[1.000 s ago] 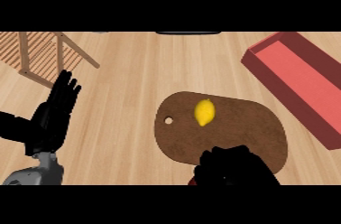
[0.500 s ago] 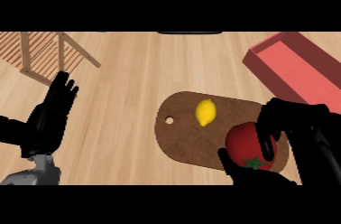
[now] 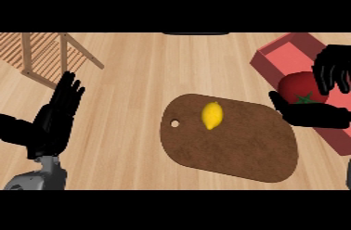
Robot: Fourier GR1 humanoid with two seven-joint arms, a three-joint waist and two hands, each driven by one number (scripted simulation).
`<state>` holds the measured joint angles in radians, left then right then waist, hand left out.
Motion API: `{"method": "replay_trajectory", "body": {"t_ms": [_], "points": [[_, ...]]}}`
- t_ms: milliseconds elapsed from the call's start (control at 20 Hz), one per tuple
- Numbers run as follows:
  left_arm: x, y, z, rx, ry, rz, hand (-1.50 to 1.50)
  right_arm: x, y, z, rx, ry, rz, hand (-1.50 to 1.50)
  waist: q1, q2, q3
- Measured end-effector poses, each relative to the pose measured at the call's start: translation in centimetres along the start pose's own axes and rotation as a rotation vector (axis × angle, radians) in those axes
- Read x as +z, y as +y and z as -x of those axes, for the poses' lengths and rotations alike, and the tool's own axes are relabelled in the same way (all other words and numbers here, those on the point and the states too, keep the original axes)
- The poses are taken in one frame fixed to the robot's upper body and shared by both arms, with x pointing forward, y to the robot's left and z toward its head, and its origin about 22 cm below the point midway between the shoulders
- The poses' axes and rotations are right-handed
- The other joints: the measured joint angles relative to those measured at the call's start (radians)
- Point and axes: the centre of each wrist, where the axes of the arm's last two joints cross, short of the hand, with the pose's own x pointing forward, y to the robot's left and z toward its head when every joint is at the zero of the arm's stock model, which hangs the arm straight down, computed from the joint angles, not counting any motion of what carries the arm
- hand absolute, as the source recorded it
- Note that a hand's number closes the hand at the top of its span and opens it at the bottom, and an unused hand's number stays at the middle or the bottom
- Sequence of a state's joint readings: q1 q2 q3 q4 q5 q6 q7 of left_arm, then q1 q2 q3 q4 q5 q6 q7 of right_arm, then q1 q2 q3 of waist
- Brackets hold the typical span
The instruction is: Pick the tomato from the cutting board and place it in the cardboard box
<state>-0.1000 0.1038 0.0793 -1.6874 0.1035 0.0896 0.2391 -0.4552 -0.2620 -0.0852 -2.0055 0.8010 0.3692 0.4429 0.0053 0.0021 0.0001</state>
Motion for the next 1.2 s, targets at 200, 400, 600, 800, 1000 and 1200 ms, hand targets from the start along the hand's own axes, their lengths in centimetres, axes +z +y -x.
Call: {"method": "replay_trajectory", "body": {"t_ms": [200, 400, 600, 800, 1000, 1200], "points": [[-0.3, 0.0, -0.3, 0.003, -0.001, 0.002, 0.0, -2.1, 0.3, 3.2, 0.08, 0.027, 0.035, 1.5, 0.001, 0.0, 0.0], [-0.4, -0.1, 0.0, 0.005, -0.005, 0.006, 0.0, -4.9, 1.1, 6.1, 0.147, 0.043, 0.039, 1.5, 0.006, 0.002, 0.0], [-0.5, -0.6, 0.7, 0.005, -0.004, 0.011, 0.0, -6.8, 2.3, 9.2, 0.203, 0.053, 0.008, 1.5, 0.007, 0.002, 0.0], [-0.5, -1.1, 0.4, 0.008, -0.007, 0.025, 0.0, -7.3, 3.9, 11.8, 0.349, 0.089, -0.12, 1.5, 0.016, 0.004, 0.0], [-0.5, -1.0, -0.1, 0.005, -0.011, 0.029, 0.0, -7.5, 5.3, 14.7, 0.442, 0.182, -0.304, -1.5, 0.024, 0.007, 0.0], [-0.6, -0.5, -0.2, 0.001, -0.007, 0.023, 0.0, -8.6, 6.1, 17.1, 0.379, 0.196, -0.337, -1.5, 0.021, 0.006, 0.001]]}}
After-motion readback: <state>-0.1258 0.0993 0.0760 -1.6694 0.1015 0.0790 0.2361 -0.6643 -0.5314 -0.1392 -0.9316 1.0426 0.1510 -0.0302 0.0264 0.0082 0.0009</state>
